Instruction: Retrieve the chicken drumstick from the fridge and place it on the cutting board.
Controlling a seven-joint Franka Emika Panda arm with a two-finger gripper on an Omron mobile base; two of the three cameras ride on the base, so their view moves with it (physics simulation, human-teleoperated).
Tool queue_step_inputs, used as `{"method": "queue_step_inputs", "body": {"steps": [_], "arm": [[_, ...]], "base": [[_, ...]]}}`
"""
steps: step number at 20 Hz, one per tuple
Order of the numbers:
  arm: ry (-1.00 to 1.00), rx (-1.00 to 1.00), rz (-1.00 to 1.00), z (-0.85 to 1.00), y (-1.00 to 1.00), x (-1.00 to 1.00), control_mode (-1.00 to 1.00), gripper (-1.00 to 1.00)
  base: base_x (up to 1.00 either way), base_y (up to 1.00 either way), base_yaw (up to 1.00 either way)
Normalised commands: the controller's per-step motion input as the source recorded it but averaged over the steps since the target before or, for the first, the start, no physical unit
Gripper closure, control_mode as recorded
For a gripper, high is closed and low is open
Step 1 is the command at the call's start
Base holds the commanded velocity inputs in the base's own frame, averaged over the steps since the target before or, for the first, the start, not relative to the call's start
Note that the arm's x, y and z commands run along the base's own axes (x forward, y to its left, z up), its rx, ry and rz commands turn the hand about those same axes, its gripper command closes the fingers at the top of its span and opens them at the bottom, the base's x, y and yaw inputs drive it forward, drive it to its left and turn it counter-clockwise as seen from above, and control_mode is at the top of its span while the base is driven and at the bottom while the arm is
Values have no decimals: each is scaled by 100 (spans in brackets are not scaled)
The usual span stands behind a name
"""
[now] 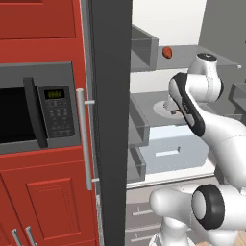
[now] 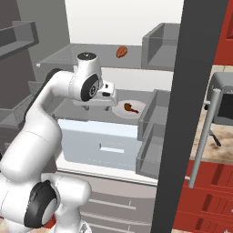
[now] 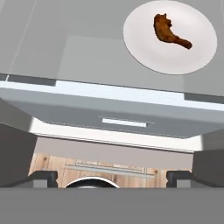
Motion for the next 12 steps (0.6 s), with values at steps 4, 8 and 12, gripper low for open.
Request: {"method": "queue_step_inputs", "body": {"steps": [4, 8, 12], "arm": [[-7, -13, -1, -48, -19, 8, -100, -100], [-12, -2, -1, -23, -23, 13, -100, -100], [-4, 0, 0, 0, -44, 41, -100, -100]], "base": [[0, 0, 0], [0, 0, 0], [0, 0, 0]]}}
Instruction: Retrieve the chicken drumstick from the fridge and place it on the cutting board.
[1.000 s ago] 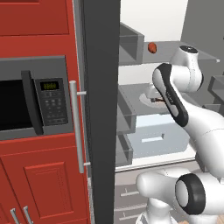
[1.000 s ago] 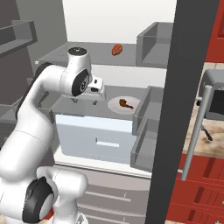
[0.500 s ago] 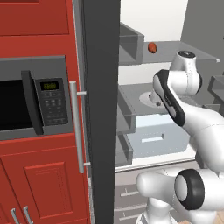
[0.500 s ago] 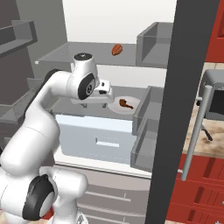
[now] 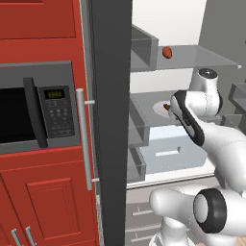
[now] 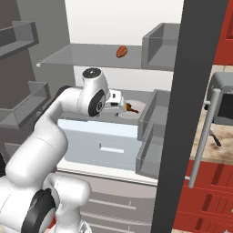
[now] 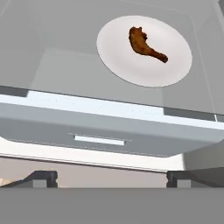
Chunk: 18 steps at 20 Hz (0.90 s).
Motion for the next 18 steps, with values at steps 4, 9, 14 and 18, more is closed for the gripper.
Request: {"method": "queue_step_inputs", "body": {"steps": [4, 9, 14, 18], "arm": [[-1, 0, 2, 0, -33, 66, -100, -100], [-2, 0, 3, 0, -7, 54, -100, -100], [0, 0, 0, -5, 0, 36, -100, -100], [-5, 0, 0, -32, 0, 24, -100, -100]], "base": [[0, 0, 0], [0, 0, 0], [0, 0, 0], [0, 0, 0]]}}
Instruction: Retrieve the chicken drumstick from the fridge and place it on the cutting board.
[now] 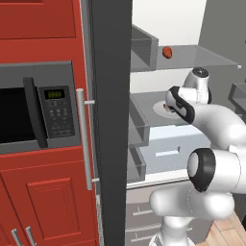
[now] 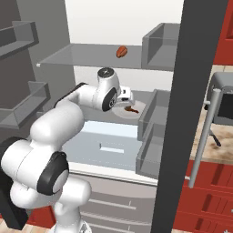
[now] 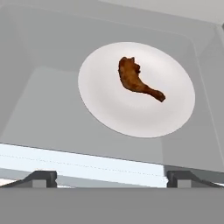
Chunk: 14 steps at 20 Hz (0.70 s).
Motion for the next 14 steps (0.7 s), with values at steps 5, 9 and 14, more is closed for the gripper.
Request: {"method": "queue_step_inputs", "body": {"steps": [5, 9, 14], "arm": [[-11, 0, 0, -32, -3, 20, -100, -100], [-14, 0, 1, -15, -1, 19, -100, -100], [-4, 0, 1, -7, 0, 19, -100, -100]], "base": [[0, 0, 0], [0, 0, 0], [0, 0, 0]]}}
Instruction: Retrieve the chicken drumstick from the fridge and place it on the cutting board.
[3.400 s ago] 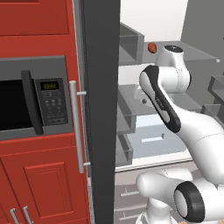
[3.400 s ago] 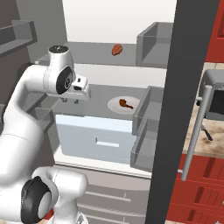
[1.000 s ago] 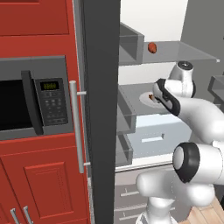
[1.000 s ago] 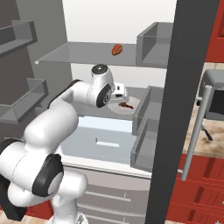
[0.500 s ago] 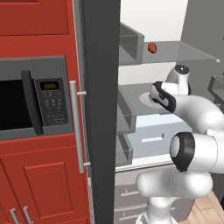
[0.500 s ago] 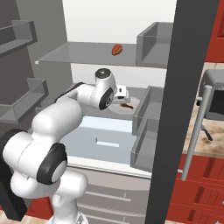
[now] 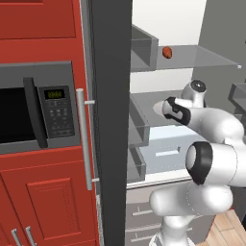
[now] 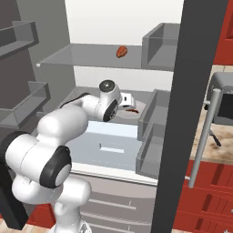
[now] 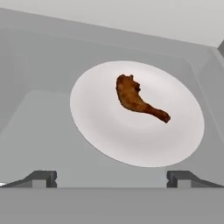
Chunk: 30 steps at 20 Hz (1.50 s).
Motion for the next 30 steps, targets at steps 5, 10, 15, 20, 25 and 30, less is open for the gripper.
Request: {"method": "queue_step_inputs", "body": {"steps": [5, 10, 15, 20, 25, 30], "arm": [[0, 0, 2, 0, -6, 23, -100, -100], [0, 0, 2, 0, -5, 27, -100, -100], [0, 0, 2, 0, -8, 38, -100, -100], [-1, 0, 1, -3, -8, 35, -100, -100], [-1, 0, 0, -14, -8, 27, -100, -100], [0, 0, 0, -18, -4, 25, -100, -100]], "base": [[0, 0, 0], [0, 0, 0], [0, 0, 0], [0, 0, 0], [0, 0, 0], [0, 0, 0]]}}
